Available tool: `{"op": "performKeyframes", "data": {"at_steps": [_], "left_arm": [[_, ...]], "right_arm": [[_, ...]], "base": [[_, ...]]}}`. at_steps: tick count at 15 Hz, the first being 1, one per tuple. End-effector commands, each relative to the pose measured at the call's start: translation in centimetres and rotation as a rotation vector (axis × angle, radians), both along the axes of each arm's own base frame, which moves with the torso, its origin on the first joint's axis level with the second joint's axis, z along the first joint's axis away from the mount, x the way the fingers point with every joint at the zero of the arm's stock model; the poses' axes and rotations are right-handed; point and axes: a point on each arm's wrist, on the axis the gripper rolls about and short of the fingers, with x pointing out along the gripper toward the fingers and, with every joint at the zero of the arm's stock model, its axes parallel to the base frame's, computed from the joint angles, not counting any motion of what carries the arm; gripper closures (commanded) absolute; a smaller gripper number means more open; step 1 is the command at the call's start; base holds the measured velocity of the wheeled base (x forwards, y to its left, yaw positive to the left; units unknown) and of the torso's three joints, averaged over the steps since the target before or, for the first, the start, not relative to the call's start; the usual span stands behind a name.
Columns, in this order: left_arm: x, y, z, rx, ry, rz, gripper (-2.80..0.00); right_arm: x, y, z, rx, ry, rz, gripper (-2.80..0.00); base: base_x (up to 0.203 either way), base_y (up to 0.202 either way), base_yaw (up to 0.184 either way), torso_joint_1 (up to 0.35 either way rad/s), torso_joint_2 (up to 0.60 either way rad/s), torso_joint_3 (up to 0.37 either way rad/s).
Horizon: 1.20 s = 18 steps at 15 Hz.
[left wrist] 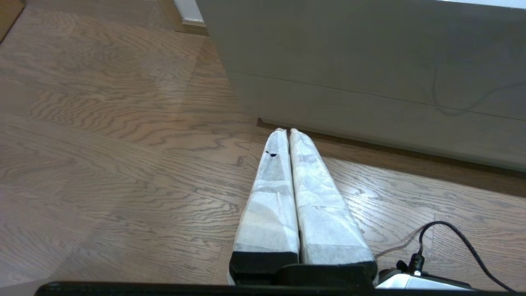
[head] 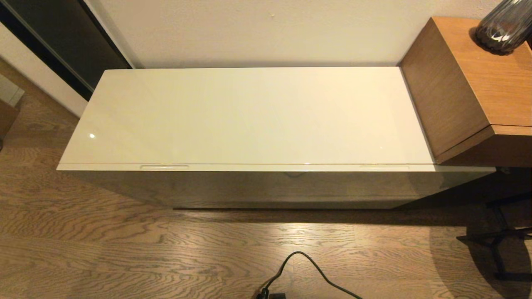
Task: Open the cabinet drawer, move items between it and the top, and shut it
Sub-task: Open the drawer
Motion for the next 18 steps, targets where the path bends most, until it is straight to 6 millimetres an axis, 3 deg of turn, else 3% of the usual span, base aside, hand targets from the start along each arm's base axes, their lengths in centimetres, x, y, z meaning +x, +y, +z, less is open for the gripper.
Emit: {"op": "performKeyframes", "data": {"at_steps": [1,18], "left_arm": [[-0.27,-0.06,-0.13,0.007,-0.037,0.001,0.0],[-0.27,-0.08,-0.2,0.06,-0.019,-0.009,0.0]], "right_arm": [[0.04,0.0,-0.05,0.0,0.005,-0.001,0.0],[0.03,0.0,0.0,0.018,0.002,-0.001,0.0]], "base": [[0.0,0.0,0.0,0.0,0.0,0.0],[0.0,0.0,0.0,0.0,0.0,0.0]]}}
